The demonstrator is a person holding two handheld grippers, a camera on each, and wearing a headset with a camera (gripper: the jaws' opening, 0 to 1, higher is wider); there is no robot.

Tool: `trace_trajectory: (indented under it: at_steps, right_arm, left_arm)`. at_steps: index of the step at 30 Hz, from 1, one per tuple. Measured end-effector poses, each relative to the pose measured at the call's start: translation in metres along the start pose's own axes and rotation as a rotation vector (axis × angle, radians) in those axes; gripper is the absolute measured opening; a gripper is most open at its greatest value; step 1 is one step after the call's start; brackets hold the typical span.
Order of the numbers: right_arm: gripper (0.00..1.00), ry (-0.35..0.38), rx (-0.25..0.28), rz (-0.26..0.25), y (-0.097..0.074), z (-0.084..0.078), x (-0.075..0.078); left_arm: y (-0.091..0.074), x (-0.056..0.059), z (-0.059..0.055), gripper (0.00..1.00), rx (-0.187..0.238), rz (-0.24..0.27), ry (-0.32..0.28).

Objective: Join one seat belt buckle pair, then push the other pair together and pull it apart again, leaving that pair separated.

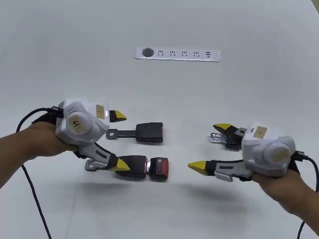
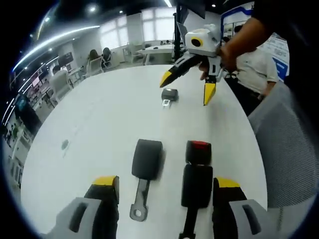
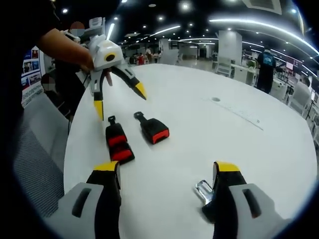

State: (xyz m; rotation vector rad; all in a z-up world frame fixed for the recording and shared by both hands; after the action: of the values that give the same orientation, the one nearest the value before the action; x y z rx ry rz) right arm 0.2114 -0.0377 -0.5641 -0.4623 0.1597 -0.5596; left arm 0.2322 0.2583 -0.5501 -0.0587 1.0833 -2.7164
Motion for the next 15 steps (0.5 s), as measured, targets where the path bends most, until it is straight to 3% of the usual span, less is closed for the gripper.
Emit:
trace_trajectory:
  at_steps: [3, 8, 11, 12, 15]
  right_arm:
    - [0.75, -0.017, -0.002, -0.008, -0.007, -0.001, 0.023]
    - [0.77, -0.037, -0.031, 0.006, -0.013, -0.008, 0.045]
    - [0.8, -0.012, -0.054, 0.026, -0.014, -0.02, 0.059]
    - [0.81, 0.016, -0.081, 0.027, -0.015, -0.025, 0.062]
    - [0.8, -0.021, -0.1, 0.045, -0.017, -0.032, 0.07]
  left_arm:
    - [0.007, -0.012, 0.005, 0.73, -0.009, -0.003, 0.015]
    - [0.022, -0.033, 0.001, 0.69, 0.003, -0.011, -0.013]
    - [0.033, -0.032, 0.006, 0.66, 0.01, -0.023, -0.006]
    - [0.04, -0.033, 0.005, 0.65, 0.009, -0.026, -0.008]
    - [0.053, -0.035, -0.003, 0.65, -0.016, -0.051, -0.026]
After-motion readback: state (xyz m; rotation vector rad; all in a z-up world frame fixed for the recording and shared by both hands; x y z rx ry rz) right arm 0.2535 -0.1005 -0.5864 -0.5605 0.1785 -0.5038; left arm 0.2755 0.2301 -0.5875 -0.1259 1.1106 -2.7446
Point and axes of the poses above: the centre of the closed fingertips' face, and the gripper's own axes: y roughly forward along the fingers, x roughly to its right, z roughly out of its top, the point moved 9 cm from there along -y, roughly backward along the fingers, and after that the axes turned 6 degrees about x, right-handed, at the moved point
